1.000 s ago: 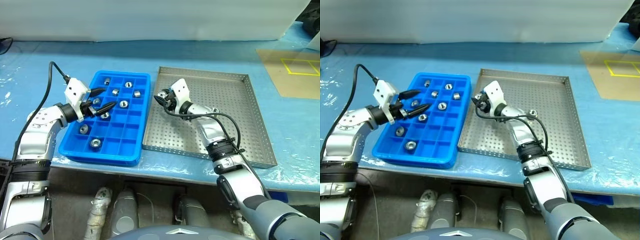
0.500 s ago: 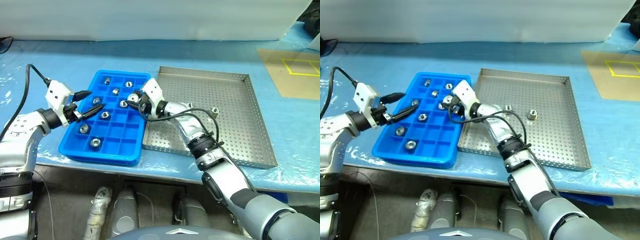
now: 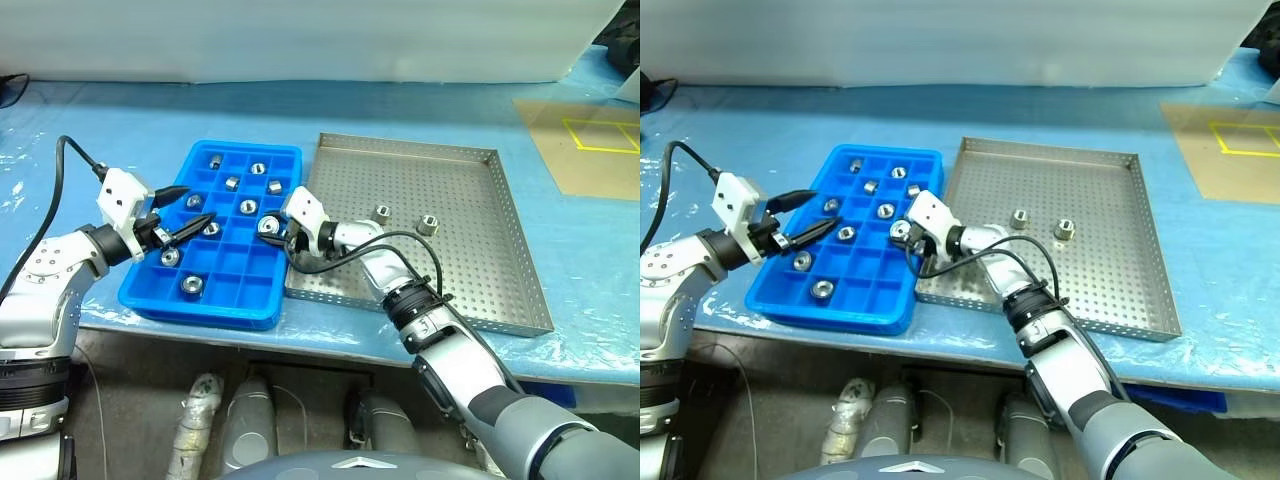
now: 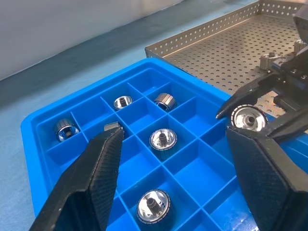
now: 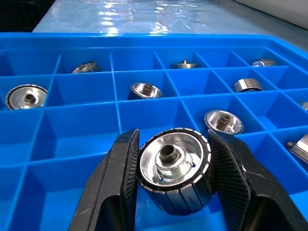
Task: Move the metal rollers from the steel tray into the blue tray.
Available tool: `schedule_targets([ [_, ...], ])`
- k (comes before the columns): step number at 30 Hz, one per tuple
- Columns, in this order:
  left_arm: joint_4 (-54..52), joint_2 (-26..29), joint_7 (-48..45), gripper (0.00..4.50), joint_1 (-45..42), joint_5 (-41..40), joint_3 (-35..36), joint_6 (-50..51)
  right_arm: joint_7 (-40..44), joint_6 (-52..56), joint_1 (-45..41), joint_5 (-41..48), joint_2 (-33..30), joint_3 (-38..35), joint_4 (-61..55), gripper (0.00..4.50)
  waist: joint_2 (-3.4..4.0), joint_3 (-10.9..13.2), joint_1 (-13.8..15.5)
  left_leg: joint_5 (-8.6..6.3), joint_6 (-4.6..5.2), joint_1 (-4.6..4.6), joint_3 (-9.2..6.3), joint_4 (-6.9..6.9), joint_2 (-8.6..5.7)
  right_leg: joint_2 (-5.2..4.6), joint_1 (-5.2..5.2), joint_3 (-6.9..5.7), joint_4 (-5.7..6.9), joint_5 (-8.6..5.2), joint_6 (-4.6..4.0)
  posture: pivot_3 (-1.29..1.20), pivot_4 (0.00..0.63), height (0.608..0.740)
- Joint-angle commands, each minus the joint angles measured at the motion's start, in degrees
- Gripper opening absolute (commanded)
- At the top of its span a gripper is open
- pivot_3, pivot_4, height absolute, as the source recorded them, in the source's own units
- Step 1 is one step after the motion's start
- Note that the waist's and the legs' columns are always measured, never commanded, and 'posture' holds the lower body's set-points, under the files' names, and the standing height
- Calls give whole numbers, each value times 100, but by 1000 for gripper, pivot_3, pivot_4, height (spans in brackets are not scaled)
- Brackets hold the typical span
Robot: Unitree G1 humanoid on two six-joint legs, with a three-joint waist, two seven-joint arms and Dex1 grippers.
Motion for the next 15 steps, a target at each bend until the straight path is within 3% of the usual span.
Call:
schedule_targets([
  [1, -173, -10, 32, 3586, -69, -56, 15, -45, 97, 20, 60, 71, 78, 45, -180, 2151, 0, 0, -1, 0, 0, 2, 0, 0, 0, 0, 0, 1, 2, 0, -1, 186, 150, 740],
  [7, -96, -16, -11, 3586, -168, -48, -56, -68, -453, 243, -51, 63, 129, -228, -69, 4094, 0, 0, -2, -2, 3, 6, 0, 0, 0, 0, 0, 3, 8, -1, -2, 174, 150, 740],
  [15, 88, -187, -129, 3586, -486, -45, -366, -108, -580, 986, -237, 925, -396, -1333, -491, 4094, 0, 0, 24, 1, -2, 4, 1, 2, -5, -3, 1, 5, 9, -1, -2, 135, 150, 740],
])
